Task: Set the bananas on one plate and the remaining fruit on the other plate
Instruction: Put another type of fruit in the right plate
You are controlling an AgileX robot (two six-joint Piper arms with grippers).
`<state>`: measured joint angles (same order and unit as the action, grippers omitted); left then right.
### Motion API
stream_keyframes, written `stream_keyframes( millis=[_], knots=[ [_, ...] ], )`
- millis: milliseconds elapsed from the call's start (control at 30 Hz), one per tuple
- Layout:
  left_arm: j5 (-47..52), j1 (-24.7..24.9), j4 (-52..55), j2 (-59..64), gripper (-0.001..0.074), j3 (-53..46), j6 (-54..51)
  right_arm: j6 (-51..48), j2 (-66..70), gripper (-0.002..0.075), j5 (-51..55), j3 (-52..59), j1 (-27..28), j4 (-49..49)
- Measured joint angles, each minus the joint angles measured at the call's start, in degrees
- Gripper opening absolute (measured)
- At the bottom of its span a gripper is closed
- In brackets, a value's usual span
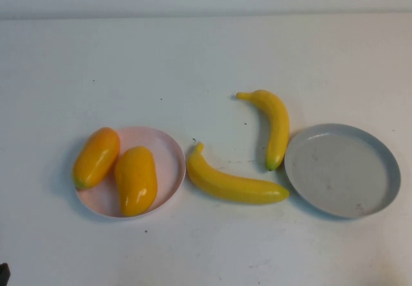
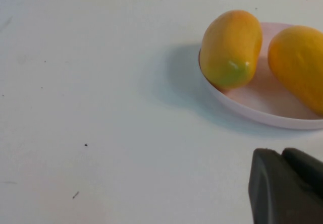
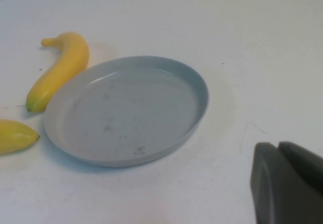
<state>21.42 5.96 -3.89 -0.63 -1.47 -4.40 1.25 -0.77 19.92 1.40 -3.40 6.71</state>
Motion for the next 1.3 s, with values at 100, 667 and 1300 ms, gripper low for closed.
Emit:
stream_keyframes(
  millis=[100, 667, 1300],
  knots=[
    [0.00, 0.00, 0.04, 0.00, 0.0000, 0.00, 0.00, 0.00, 0.00, -0.0017, 0.00, 0.00, 0.00, 0.00],
    [0.09, 0.00, 0.13, 0.00, 0.0000, 0.00, 0.00, 0.00, 0.00, -0.0017, 0.00, 0.00, 0.00, 0.00],
    [0.09, 0.00, 0.13, 0.00, 0.0000, 0.00, 0.00, -1.25, 0.00, -0.0017, -12.94, -0.61, 0.00, 30.31]
  ],
)
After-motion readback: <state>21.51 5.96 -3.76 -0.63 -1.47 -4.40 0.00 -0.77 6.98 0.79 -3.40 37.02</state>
